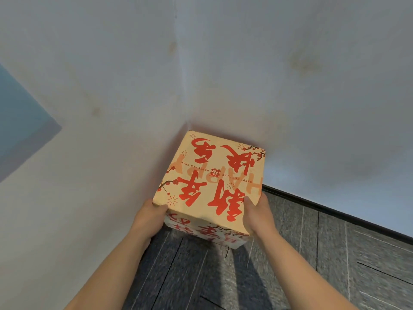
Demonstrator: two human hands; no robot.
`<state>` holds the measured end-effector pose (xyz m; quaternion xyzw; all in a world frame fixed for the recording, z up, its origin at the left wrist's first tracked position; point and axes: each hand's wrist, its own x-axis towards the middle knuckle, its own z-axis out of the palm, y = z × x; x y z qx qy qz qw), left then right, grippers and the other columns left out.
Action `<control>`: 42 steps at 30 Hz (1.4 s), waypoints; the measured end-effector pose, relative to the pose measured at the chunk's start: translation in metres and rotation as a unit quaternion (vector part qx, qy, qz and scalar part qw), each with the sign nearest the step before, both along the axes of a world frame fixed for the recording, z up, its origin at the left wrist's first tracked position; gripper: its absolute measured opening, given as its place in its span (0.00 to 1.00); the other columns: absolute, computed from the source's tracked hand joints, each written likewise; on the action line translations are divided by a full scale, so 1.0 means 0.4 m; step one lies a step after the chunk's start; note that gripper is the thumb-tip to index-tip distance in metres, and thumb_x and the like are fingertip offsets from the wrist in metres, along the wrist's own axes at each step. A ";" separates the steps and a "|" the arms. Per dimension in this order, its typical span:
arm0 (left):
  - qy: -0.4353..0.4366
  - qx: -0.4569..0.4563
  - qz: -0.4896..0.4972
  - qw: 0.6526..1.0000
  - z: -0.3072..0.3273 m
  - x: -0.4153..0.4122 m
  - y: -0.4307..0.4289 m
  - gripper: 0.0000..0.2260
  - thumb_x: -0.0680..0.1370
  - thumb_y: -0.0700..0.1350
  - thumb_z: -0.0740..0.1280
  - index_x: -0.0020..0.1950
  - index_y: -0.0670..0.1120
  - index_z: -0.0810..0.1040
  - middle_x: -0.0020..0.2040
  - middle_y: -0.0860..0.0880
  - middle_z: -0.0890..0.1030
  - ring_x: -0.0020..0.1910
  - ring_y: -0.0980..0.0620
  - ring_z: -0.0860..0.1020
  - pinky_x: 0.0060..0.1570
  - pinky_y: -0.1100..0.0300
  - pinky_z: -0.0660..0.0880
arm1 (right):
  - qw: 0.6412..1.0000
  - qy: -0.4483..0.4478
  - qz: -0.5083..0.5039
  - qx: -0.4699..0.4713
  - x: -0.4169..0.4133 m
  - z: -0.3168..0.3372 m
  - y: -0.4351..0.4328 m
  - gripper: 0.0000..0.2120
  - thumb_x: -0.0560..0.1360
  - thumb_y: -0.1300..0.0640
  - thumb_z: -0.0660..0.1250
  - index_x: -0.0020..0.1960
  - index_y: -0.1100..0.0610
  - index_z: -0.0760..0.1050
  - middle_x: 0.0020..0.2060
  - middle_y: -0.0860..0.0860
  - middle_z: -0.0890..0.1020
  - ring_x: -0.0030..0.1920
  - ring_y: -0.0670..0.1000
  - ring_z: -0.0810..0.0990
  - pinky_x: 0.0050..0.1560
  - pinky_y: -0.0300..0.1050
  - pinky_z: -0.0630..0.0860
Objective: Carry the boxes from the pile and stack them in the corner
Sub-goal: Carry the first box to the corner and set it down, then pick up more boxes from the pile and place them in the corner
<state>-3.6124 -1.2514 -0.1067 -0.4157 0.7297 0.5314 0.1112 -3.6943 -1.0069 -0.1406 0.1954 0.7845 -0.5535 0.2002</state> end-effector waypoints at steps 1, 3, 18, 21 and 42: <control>0.002 0.004 -0.006 1.000 -0.002 -0.005 -0.006 0.04 0.82 0.44 0.63 0.50 0.51 0.76 0.49 0.51 0.82 0.49 0.52 0.79 0.61 0.44 0.78 | 1.000 0.000 0.000 -0.003 -0.001 -0.003 -0.007 0.21 0.87 0.51 0.59 0.78 0.51 0.62 0.62 0.49 0.81 0.50 0.47 0.81 0.38 0.41 0.74; 0.005 0.008 -0.001 1.000 -0.008 -0.010 -0.022 0.03 0.81 0.45 0.64 0.53 0.49 0.76 0.50 0.50 0.83 0.50 0.51 0.79 0.59 0.44 0.78 | 1.000 -0.002 0.001 -0.004 -0.003 -0.009 -0.025 0.20 0.87 0.51 0.59 0.78 0.51 0.62 0.60 0.48 0.81 0.48 0.45 0.81 0.38 0.42 0.76; 0.011 0.020 0.028 0.999 -0.013 -0.032 -0.050 0.08 0.81 0.43 0.63 0.52 0.39 0.75 0.43 0.46 0.81 0.42 0.49 0.78 0.45 0.50 0.79 | 1.000 0.003 0.017 0.016 0.004 -0.010 -0.054 0.21 0.87 0.52 0.57 0.79 0.52 0.58 0.61 0.49 0.80 0.44 0.41 0.78 0.37 0.40 0.73; -0.007 0.025 0.027 0.999 0.009 -0.034 -0.042 0.05 0.81 0.44 0.63 0.51 0.42 0.74 0.48 0.43 0.83 0.48 0.45 0.81 0.56 0.43 0.81 | 1.000 0.010 0.022 0.015 0.011 -0.014 -0.052 0.22 0.88 0.52 0.57 0.79 0.53 0.57 0.60 0.48 0.78 0.43 0.39 0.76 0.35 0.37 0.70; 0.148 0.021 -0.137 0.979 0.986 -0.107 0.351 0.09 0.85 0.50 0.60 0.57 0.50 0.78 0.49 0.52 0.84 0.43 0.55 0.85 0.42 0.62 0.80 | 0.995 0.103 -0.006 -0.017 0.032 0.982 0.130 0.12 0.85 0.48 0.61 0.62 0.54 0.76 0.56 0.47 0.82 0.54 0.47 0.83 0.57 0.48 0.81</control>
